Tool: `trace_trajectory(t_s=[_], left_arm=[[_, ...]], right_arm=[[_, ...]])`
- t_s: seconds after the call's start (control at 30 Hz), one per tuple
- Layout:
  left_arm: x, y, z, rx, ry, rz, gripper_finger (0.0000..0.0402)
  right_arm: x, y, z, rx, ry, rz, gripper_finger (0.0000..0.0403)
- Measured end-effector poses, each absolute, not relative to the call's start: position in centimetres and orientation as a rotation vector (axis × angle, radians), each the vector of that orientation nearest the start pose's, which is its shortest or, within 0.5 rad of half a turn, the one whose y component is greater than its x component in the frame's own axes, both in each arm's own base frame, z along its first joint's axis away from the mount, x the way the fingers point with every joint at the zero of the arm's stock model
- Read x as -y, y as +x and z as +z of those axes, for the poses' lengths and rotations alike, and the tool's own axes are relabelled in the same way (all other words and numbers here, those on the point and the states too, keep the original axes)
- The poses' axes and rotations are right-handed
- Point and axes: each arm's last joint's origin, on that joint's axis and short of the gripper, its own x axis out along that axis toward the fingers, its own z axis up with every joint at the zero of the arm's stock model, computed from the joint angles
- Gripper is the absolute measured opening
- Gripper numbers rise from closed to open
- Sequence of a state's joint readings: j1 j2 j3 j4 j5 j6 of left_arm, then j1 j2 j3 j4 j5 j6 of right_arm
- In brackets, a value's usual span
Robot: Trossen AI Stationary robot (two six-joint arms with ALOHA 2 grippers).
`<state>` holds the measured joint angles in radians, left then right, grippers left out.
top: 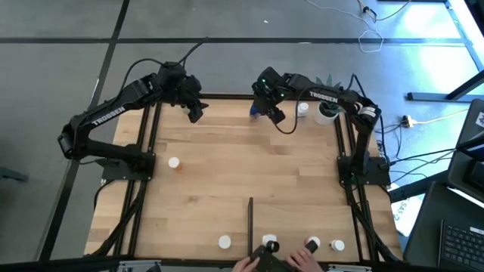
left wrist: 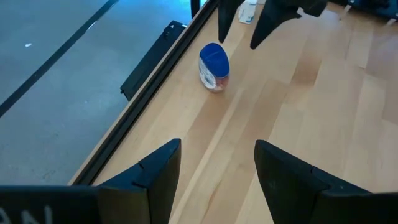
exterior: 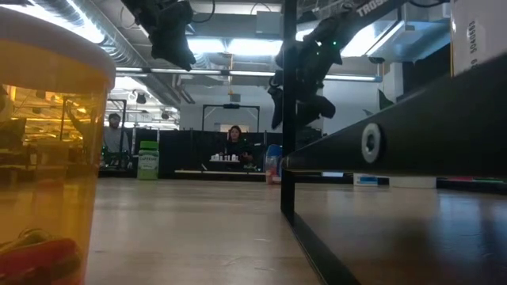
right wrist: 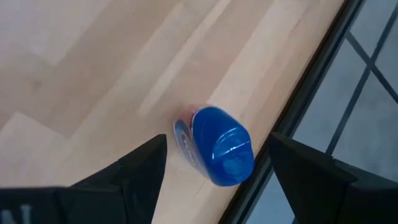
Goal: Pick and place medicine bottles onto shelf by color
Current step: Put the blue pill bottle onto the shelf
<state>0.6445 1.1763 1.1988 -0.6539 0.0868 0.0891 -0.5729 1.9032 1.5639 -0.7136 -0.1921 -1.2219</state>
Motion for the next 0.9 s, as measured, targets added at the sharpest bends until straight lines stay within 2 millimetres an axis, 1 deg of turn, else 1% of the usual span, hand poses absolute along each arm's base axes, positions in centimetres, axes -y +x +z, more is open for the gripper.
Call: trace_trajectory(t_s=[0.13, 0.4, 0.73, 0.9], left_arm=[[-14.2, 19.3, 35.6, -0.62, -0.144, 0.511, 0.0198], [-14.2, 19.3, 35.6, -0.619, -0.144, 0.511, 0.0198], [-14.2, 19.3, 35.6, -0.619, -0.144, 0.511, 0.0198], [-14.2, 19.3, 35.6, -0.619, -0.144, 0.511, 0.0198]], right_arm=[[22.1, 34.3, 23.9, -1.026, -0.732, 0.296, 0.0282], [22.5, 34.8, 23.2, -1.01, -0.753, 0.289, 0.0282], [22.5, 34.6, 23.1, -1.025, -0.735, 0.299, 0.0282], [22.3, 34.2, 23.6, -1.035, -0.712, 0.294, 0.0282]])
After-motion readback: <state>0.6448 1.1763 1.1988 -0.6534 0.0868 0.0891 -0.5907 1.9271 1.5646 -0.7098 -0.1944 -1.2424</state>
